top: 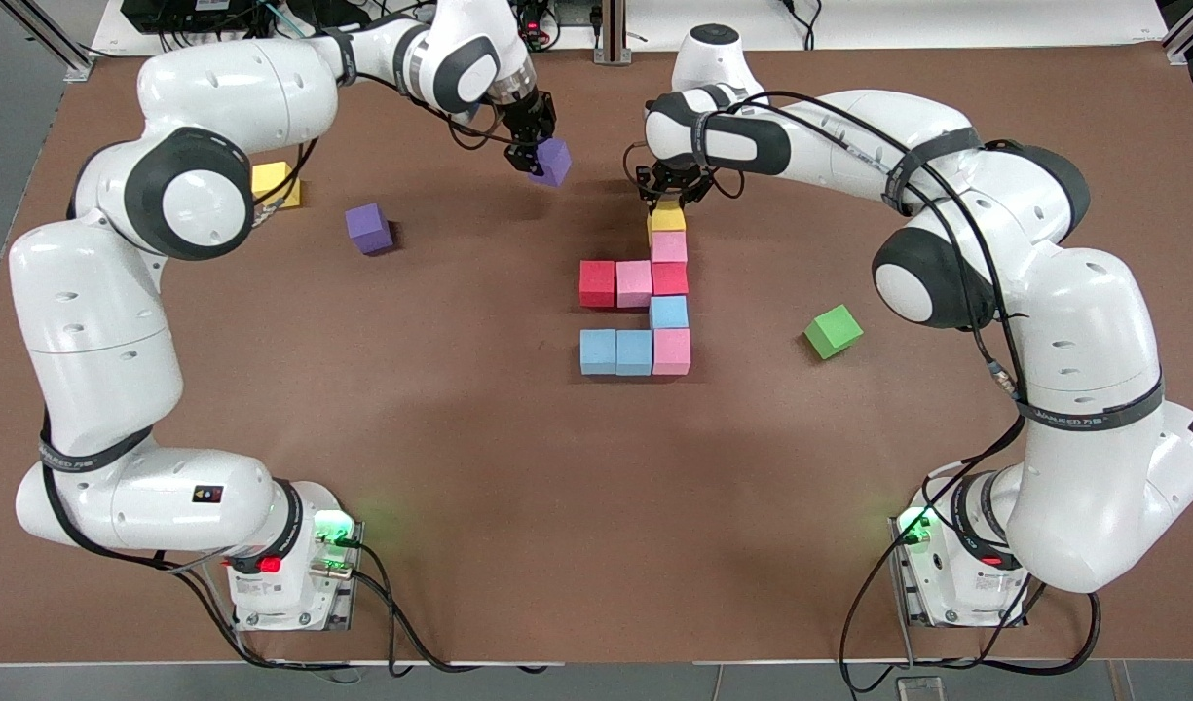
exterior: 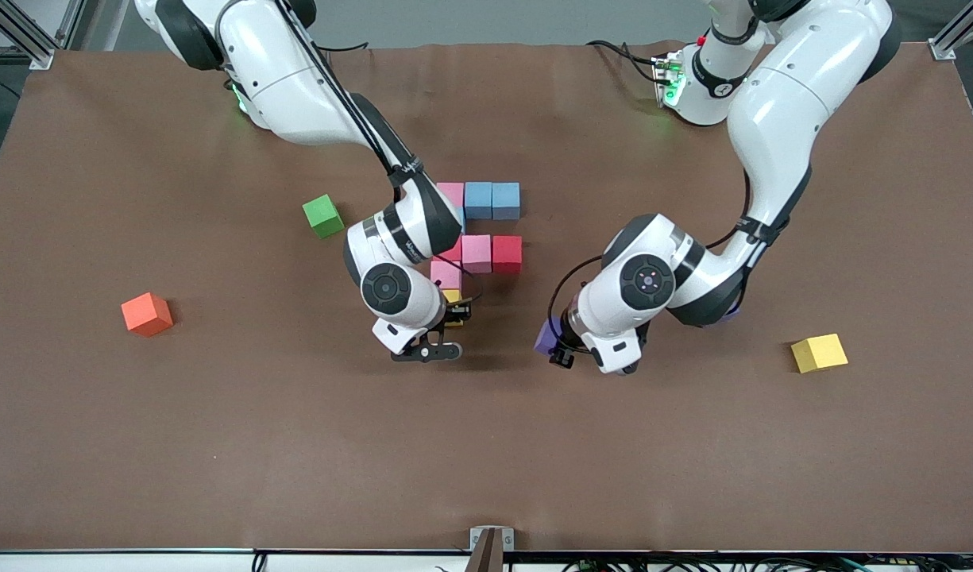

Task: Arrange 11 blocks into digit 3

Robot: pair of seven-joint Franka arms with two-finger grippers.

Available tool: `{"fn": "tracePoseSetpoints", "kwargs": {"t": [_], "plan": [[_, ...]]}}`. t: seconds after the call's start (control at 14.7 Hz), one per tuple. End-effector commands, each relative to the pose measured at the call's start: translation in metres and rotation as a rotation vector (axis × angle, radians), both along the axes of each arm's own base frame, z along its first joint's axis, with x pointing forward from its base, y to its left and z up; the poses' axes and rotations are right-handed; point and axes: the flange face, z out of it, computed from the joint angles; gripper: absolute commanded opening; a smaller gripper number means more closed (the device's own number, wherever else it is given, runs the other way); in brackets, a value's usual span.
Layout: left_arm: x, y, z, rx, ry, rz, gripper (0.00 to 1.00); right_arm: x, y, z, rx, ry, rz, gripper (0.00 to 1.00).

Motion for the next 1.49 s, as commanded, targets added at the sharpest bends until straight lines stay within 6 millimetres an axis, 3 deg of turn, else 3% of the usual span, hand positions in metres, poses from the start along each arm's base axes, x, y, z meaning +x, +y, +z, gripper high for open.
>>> {"fn": "tracePoseSetpoints", "kwargs": {"t": [0.0,0.07,0.14,0.34,0.54,0.61,0.75,0.95,1.22,1.42], "plan": [[0.0,-0.006,-0.001,-0.014,0.008,0.08,0.22,-0.003,0.003,-0.007,-0.014,-0.012,0.015,0.38],[-0.004,-0.011,-0.001,-0.011,0.013,0.099,0.22,-0.003,0.003,-0.007,-0.015,-0.007,0.0,0.74],[-0.003,-0.013,0.001,-0.013,0.017,0.138,0.22,-0.003,0.001,-0.006,-0.017,-0.006,0.001,0.99],[-0.006,-0.021,-0.004,-0.005,0.032,0.203,0.22,0.003,-0.002,0.012,-0.006,-0.024,-0.009,1.0],[-0.006,-0.033,-0.007,0.024,0.017,0.263,0.22,0.011,-0.008,0.074,0.026,-0.056,-0.014,1.0],[-0.008,-0.039,-0.009,0.034,0.01,0.279,0.22,0.018,-0.024,0.098,0.015,-0.055,-0.028,1.0],[-0.017,-0.053,-0.017,0.054,0.018,0.33,0.22,0.036,-0.073,0.157,-0.004,-0.073,-0.081,1.0],[-0.033,-0.074,-0.034,0.069,0.041,0.374,0.22,0.064,-0.158,0.217,-0.001,-0.125,-0.181,1.0],[-0.039,-0.112,-0.041,0.062,-0.003,0.426,0.22,0.082,-0.288,0.27,-0.048,-0.153,-0.31,1.0],[-0.049,-0.123,-0.048,0.069,0.005,0.417,0.22,0.081,-0.367,0.302,-0.105,-0.197,-0.21,1.0]]}}
